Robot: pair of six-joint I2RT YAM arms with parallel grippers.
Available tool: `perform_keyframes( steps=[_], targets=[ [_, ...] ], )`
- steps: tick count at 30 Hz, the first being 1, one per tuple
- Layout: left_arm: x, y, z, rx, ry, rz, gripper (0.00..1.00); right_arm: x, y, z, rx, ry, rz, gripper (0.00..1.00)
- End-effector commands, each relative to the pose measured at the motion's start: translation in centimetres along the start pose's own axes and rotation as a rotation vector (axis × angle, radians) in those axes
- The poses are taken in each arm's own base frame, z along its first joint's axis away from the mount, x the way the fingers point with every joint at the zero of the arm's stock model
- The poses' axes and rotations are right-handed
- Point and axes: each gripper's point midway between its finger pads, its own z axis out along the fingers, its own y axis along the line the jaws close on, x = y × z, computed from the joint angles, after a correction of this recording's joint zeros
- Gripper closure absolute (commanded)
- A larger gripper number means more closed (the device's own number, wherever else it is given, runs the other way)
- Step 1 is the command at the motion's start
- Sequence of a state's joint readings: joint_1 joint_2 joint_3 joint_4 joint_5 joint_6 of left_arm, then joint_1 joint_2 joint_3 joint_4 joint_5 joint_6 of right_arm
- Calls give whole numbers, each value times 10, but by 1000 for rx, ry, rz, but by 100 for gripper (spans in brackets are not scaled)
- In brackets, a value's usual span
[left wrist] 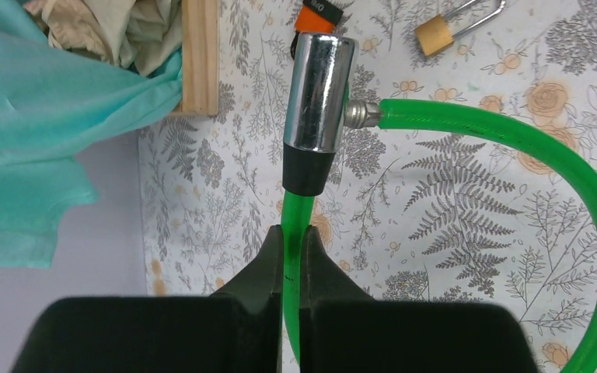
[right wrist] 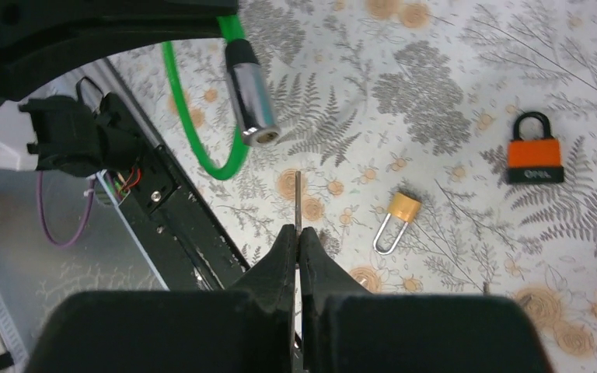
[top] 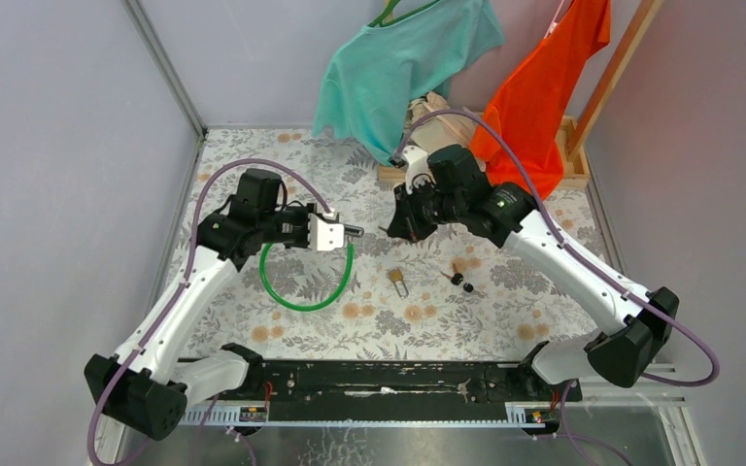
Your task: Unlock with the key
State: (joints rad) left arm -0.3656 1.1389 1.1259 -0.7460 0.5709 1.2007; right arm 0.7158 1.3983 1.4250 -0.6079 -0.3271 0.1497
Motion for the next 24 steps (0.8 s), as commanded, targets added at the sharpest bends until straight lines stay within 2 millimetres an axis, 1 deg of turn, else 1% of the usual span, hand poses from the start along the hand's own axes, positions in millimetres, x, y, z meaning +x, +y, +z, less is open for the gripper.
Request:
perform_keyframes(
  steps=[1, 4, 7, 10, 17, 20, 24],
  targets=[
    [-18, -6, -4, -4, -96, 104, 100, -3, 34, -2, -89, -2, -128, 100],
    [-28, -1, -8, -27, -131, 136, 100, 0, 47, -4, -118, -6, -157, 100],
    [-41, -2, -13, -41, -187, 212, 100, 1, 51, -12, -133, -17, -166, 100],
    [-55, 2, -18, -87, -246, 297, 100, 2, 56, -21, -151, -32, -170, 100],
    [-64, -3, -21, -87, -290, 342, 100, 5, 65, -37, -190, -61, -165, 100],
    [-68, -6, -22, -81, -314, 346, 100, 7, 71, -39, -224, -62, -161, 100],
    [-73, -11, -22, -69, -342, 348, 100, 13, 72, -38, -242, -64, -169, 100]
  ],
)
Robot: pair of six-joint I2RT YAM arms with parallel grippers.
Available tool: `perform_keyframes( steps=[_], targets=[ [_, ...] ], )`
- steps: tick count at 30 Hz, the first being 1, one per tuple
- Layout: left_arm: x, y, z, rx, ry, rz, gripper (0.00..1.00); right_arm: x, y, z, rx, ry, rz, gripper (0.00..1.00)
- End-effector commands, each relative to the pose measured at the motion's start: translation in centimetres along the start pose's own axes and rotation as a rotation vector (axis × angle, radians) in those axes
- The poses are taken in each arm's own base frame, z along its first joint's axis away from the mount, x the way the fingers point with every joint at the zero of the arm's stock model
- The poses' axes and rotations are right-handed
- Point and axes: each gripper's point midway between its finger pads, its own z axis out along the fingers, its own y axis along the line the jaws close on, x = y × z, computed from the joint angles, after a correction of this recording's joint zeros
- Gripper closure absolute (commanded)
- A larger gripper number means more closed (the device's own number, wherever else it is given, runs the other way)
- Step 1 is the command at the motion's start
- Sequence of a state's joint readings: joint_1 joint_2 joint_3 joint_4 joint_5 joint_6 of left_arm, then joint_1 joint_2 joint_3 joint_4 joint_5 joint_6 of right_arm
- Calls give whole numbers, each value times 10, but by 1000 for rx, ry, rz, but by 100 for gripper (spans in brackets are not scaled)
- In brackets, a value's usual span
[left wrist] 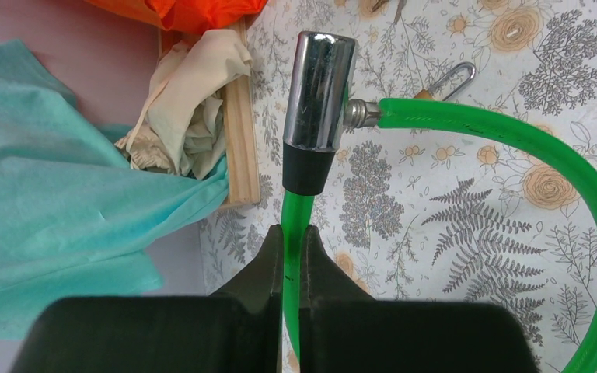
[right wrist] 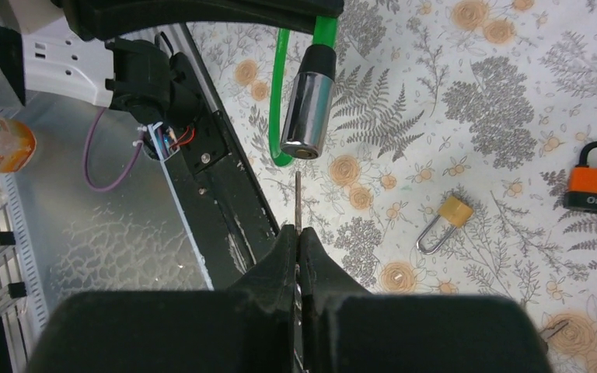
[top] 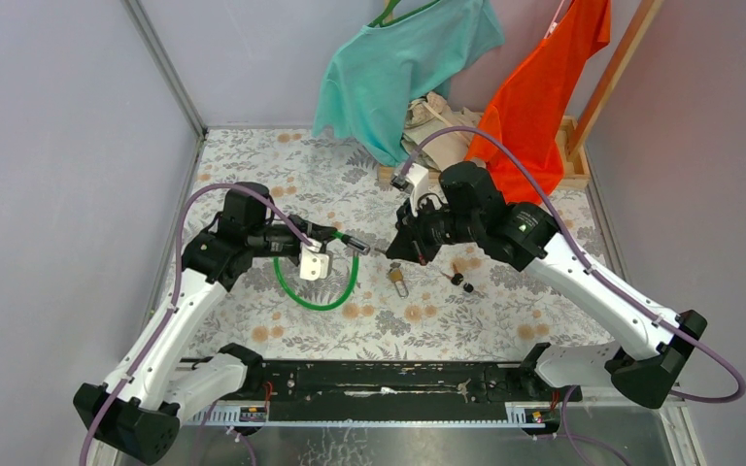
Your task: Unlock with the key
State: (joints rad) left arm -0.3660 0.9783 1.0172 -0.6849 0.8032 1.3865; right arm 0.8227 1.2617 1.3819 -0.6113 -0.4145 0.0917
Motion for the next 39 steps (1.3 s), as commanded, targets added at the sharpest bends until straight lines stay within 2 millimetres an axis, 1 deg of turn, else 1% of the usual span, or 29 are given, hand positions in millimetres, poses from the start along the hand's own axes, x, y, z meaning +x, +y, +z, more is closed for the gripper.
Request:
perform_keyframes(
  steps=[1, 6, 13, 20, 30, 39],
  targets=[
    [-23, 15, 0, -49, -94, 98, 100, -2, 11, -2, -60, -33, -22, 100],
    [-31, 16, 0, -62, -117, 110, 100, 0, 12, 1, -76, -20, -30, 100],
    [-33, 15, 0, -62, -119, 108, 100, -3, 17, 1, -106, -30, -39, 100],
    [-36, 15, -1, -62, -121, 107, 100, -4, 16, 1, -95, -31, -35, 100],
    [-40, 14, -1, -49, -118, 117, 100, -11, 8, 2, -46, -52, -27, 100],
    [-41, 14, -2, -50, -114, 133, 100, -8, -1, 4, 2, -50, -8, 100]
  ],
)
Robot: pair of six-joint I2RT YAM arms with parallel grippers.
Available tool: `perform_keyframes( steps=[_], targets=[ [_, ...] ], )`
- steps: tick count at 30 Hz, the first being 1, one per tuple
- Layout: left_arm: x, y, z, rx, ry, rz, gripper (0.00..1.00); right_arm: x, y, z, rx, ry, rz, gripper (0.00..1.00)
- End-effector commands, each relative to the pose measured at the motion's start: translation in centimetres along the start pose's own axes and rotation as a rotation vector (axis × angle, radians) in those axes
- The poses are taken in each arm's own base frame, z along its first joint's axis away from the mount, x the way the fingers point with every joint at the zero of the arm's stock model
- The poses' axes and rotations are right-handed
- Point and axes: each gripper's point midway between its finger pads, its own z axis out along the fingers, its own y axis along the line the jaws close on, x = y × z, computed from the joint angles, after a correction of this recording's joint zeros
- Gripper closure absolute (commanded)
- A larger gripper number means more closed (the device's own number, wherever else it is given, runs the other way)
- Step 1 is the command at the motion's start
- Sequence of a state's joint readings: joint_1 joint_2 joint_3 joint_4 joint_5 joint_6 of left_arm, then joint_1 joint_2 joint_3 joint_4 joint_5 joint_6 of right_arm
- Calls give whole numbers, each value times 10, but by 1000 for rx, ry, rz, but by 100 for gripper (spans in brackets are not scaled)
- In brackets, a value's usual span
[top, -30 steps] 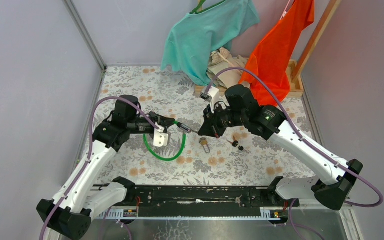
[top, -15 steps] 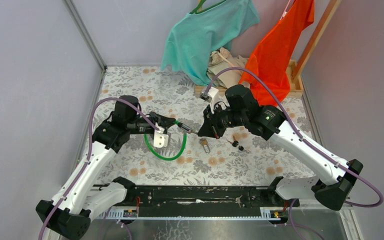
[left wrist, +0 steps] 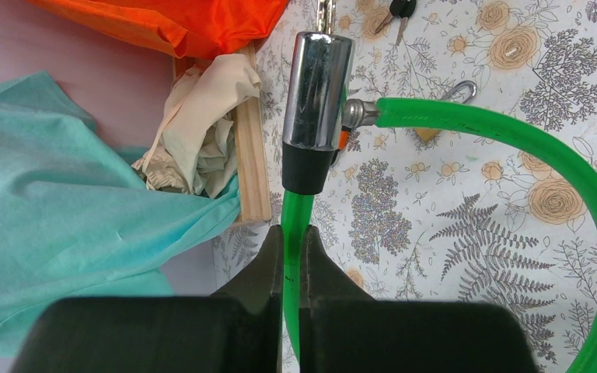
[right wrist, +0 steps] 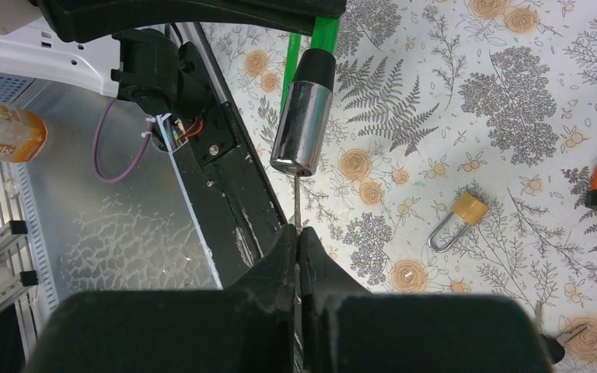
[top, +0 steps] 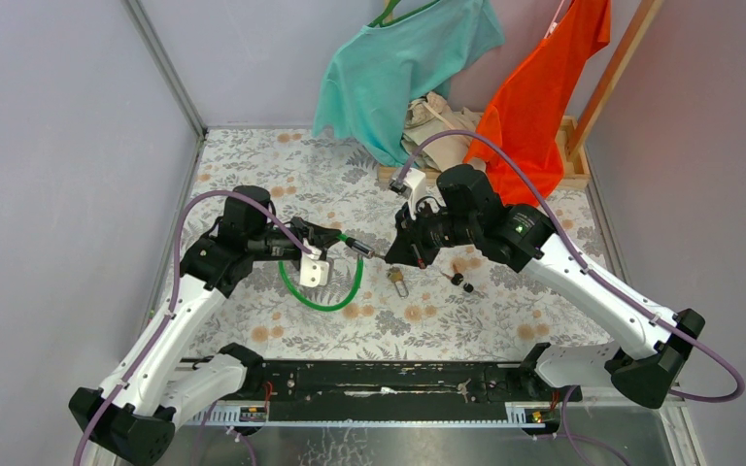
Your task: Unlock with the key
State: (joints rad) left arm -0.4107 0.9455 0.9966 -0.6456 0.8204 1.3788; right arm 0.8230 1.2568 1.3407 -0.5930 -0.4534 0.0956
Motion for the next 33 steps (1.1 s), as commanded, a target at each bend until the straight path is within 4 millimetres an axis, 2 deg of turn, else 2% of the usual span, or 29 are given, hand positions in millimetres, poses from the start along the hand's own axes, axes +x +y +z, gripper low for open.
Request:
perform_keyframes(
  steps=[1, 16, 22, 28, 33],
  targets=[
    [-22, 16, -4, -42, -58, 87, 100, -20, -4, -2, 38, -75, -20, 100],
    [-23, 18, -4, -43, -57, 117, 100, -15, -7, -1, 54, -64, -5, 100],
    [-24, 19, -1, -45, -52, 121, 100, -26, -3, 12, 10, -75, 20, 100],
    [-23, 35, 3, -107, -8, 66, 100, -37, -9, 21, 26, -98, 44, 100],
    [-33, 47, 6, -150, -28, 25, 100, -52, -7, 29, 4, -154, 57, 100]
  ],
)
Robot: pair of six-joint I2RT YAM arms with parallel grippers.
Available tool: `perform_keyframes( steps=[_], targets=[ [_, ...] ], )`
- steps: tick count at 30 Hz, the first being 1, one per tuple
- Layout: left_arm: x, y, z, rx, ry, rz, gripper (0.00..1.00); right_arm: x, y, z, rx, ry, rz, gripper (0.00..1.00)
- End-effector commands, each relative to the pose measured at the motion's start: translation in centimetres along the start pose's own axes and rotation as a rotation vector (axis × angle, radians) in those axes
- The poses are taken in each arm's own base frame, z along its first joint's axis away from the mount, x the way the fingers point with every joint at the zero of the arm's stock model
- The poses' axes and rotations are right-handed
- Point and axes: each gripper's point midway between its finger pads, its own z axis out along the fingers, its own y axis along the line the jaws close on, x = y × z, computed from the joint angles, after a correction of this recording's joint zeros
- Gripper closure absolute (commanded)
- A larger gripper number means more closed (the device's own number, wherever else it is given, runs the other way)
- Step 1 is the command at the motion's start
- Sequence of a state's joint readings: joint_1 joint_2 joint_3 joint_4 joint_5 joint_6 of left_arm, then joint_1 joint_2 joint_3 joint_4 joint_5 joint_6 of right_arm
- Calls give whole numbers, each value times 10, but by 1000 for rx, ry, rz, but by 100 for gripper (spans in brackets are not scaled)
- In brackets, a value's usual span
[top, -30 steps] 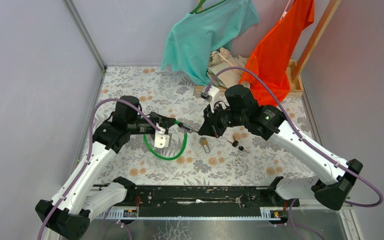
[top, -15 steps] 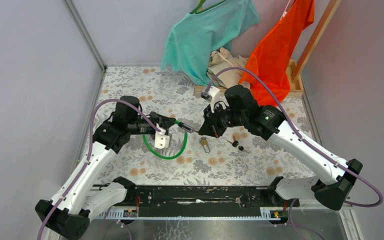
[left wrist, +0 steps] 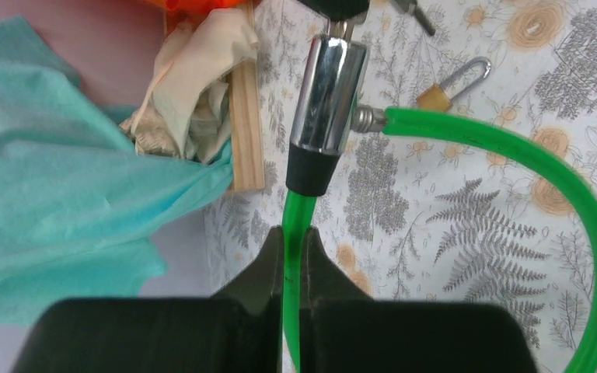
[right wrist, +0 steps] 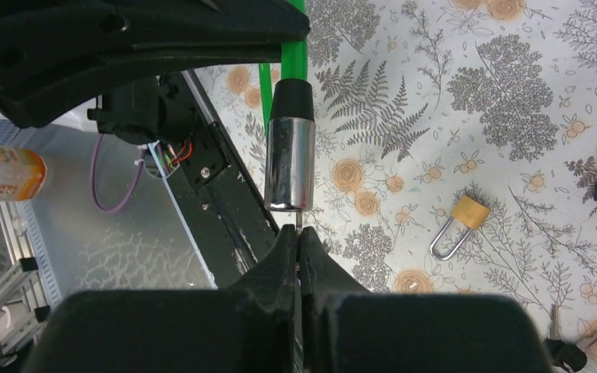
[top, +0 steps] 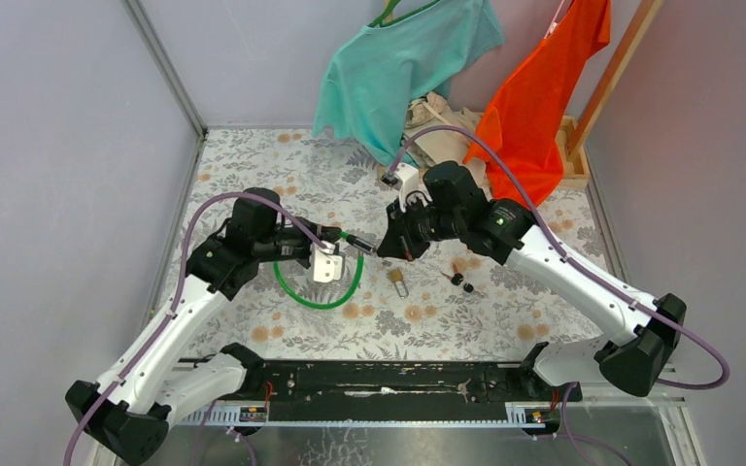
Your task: Unlock with the key
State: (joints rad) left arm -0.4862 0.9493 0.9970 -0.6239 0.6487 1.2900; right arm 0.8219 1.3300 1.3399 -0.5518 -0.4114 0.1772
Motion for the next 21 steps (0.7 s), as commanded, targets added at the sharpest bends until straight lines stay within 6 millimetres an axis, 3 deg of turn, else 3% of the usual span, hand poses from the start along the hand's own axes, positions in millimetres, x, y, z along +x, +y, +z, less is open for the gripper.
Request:
perform_keyframes(
  steps=[1, 5, 10, 15, 21],
  targets=[
    [-48, 46, -3, -144, -148, 58, 100, -54, 15, 6, -61, -186, -32, 100],
    [-55, 57, -4, -198, -168, 44, 100, -63, 25, 11, -131, -238, -15, 100],
    [-56, 61, -6, -241, -163, 77, 100, -59, 27, 15, -180, -241, 38, 100],
    [-55, 65, -11, -321, -151, 204, 100, -63, 10, 2, -268, -259, 210, 100],
    [-49, 63, -14, -377, -113, 345, 100, -64, 16, -14, -397, -266, 315, 100]
  ],
)
